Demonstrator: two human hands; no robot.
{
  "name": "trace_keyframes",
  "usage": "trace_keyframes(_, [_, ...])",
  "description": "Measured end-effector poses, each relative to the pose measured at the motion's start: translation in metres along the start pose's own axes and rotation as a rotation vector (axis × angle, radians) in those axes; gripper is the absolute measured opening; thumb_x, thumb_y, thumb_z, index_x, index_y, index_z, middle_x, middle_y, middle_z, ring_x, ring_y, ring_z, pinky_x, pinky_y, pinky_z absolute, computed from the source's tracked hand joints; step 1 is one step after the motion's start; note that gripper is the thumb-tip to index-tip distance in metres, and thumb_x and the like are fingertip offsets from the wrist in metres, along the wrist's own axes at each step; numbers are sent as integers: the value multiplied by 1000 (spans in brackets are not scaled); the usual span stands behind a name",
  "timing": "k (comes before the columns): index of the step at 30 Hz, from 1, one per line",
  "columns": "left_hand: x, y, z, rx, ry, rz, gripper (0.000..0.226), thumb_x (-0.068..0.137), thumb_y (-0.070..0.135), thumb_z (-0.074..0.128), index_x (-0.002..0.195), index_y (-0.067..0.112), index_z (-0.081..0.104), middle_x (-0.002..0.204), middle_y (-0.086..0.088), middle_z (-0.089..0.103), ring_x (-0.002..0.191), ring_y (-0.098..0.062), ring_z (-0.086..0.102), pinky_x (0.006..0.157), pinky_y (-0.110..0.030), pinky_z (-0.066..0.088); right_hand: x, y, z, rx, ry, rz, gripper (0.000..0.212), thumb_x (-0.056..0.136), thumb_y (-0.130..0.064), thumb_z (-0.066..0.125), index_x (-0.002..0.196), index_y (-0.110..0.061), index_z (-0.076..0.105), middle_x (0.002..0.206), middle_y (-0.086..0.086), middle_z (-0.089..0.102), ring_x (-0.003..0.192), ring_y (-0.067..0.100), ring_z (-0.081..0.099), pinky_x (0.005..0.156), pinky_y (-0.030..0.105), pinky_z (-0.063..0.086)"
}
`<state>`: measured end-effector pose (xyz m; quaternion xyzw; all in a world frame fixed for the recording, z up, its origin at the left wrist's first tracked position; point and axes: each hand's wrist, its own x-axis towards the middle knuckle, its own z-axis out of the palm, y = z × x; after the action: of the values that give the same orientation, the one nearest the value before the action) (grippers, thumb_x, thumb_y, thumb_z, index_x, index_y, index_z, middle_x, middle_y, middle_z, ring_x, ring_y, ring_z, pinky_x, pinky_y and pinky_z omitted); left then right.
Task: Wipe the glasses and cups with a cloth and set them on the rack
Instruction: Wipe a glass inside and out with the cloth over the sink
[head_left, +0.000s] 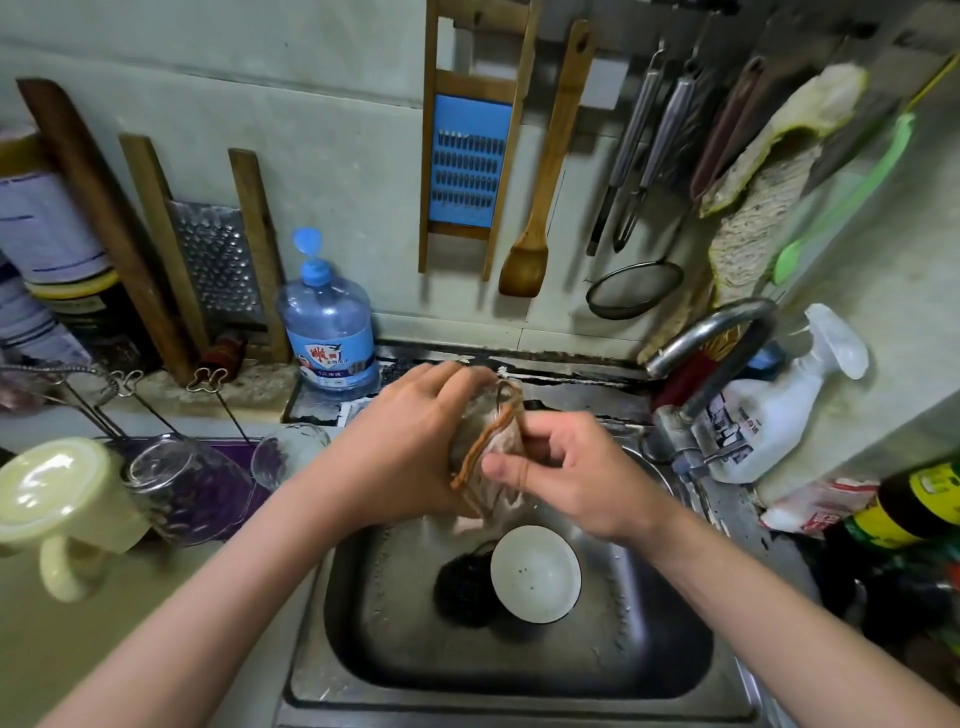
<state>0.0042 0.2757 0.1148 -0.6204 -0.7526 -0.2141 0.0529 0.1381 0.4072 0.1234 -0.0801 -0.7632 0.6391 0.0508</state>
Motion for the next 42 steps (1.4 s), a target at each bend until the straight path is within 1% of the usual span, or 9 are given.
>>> trace_keyframes(4, [0, -2, 0, -60, 81, -48, 94, 54, 60, 66, 128, 5, 53, 117, -10, 62, 102, -30, 61, 88, -34, 49, 5, -10, 0, 483, 111, 51, 26, 78, -13, 59, 99, 1, 65, 82, 8, 74, 73, 14, 70, 66, 24, 57])
trace_keyframes(11, [-2, -3, 6, -71, 197, -116, 85, 61, 56, 64, 126, 2, 55, 117, -9, 61, 104, -24, 56, 90, -22, 37, 1, -22, -2, 770, 299, -32, 26, 87, -13, 54, 104, 2, 65, 98, 14, 72, 91, 20, 68, 89, 31, 54])
trace_keyframes(13, [-5, -4, 9, -52, 214, -117, 84, 63, 56, 64, 126, 2, 54, 118, -11, 61, 103, -24, 54, 89, -23, 37, -7, -26, 5, 583, 306, -177, 23, 94, -19, 54, 106, -4, 66, 107, 13, 70, 103, 21, 64, 97, 37, 50])
trace_keyframes(17, [-8, 0, 11, -134, 284, -14, 78, 68, 48, 66, 128, 4, 43, 117, -20, 59, 104, -32, 55, 87, -36, 45, -1, -2, 26, -507, 212, -426, 47, 100, -42, 38, 145, -32, 33, 158, -7, 26, 148, 15, 17, 115, 62, 14])
trace_keyframes(19, [-8, 7, 8, -207, 332, 9, 68, 69, 43, 67, 124, 8, 46, 115, -16, 57, 102, -31, 55, 85, -37, 46, 14, 6, 32, -624, 270, -459, 50, 101, -44, 32, 148, -28, 28, 161, -6, 13, 150, 18, 6, 114, 65, 13])
trace_keyframes(23, [-7, 11, 5, -64, 316, -49, 73, 66, 49, 66, 117, -1, 63, 111, -16, 63, 100, -28, 54, 84, -35, 45, 37, 4, 36, -319, 379, -388, 47, 101, -42, 32, 135, -13, 46, 142, 5, 46, 138, 18, 37, 114, 47, 29])
trace_keyframes(31, [-18, 10, 10, 44, 329, -49, 76, 62, 41, 79, 117, -2, 49, 111, -18, 59, 101, -32, 54, 89, -33, 43, 55, -5, 38, 440, 561, -50, 19, 95, -17, 56, 84, -13, 71, 86, 5, 71, 87, 21, 63, 86, 36, 51])
trace_keyframes(39, [-48, 10, -10, -500, 450, -276, 77, 57, 52, 75, 122, 17, 54, 113, 16, 63, 103, 1, 59, 90, -11, 42, 61, 7, 48, 935, 540, 163, 48, 100, -30, 41, 131, 5, 52, 128, 28, 57, 115, 38, 58, 104, 53, 43])
trace_keyframes(42, [-57, 8, -15, -775, 612, -423, 71, 56, 46, 79, 117, 19, 55, 106, 16, 67, 100, 1, 64, 88, -15, 47, 63, 5, 78, 1004, 415, 119, 68, 87, -37, 60, 138, 5, 43, 137, 29, 50, 129, 40, 47, 110, 56, 33])
